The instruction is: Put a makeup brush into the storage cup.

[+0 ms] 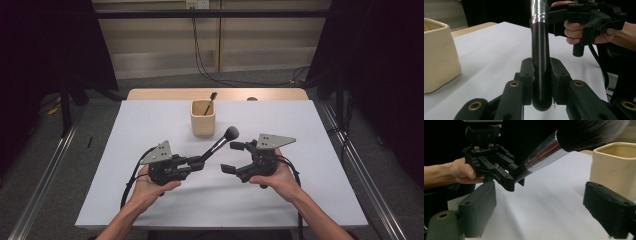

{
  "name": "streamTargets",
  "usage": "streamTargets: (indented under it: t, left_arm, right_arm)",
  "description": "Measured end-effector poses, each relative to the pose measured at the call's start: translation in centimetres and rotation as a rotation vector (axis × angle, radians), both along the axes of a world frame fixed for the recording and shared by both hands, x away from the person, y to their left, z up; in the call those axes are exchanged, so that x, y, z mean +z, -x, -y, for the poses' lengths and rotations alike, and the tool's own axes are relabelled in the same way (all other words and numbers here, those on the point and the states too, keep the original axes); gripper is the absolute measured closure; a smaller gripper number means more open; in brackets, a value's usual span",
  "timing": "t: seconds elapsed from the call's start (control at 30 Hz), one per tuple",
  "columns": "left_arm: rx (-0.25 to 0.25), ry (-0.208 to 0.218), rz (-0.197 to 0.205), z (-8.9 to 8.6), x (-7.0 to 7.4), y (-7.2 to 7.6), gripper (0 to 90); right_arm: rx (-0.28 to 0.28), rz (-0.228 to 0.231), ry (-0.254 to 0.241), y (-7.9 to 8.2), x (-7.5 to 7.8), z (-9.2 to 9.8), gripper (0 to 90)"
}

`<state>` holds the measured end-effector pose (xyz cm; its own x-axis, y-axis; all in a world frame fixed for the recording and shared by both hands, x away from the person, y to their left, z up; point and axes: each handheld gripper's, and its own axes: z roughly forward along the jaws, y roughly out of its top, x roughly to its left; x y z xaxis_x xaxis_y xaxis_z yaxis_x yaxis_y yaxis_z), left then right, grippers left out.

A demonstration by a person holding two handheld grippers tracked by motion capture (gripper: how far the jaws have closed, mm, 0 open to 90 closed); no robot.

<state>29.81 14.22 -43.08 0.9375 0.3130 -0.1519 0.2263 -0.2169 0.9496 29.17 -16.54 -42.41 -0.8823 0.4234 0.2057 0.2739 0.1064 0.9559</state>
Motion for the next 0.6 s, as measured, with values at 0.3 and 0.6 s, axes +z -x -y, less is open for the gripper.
streamTargets:
  t: [0.3,0.6]
  left_arm:
    - [-0.002,0.0,0.006,0.08,-0.1,0.18,74.6]
    - [-0.008,0.003,0.008,0.42,-0.26,0.25,74.6]
  right_arm:
    - [-0.001,0.007,0.02,-0.22,-0.02,-0.32,19.8]
    - [-0.003,-0.007,-0.008,-0.59,-0.01,-0.37,26.7]
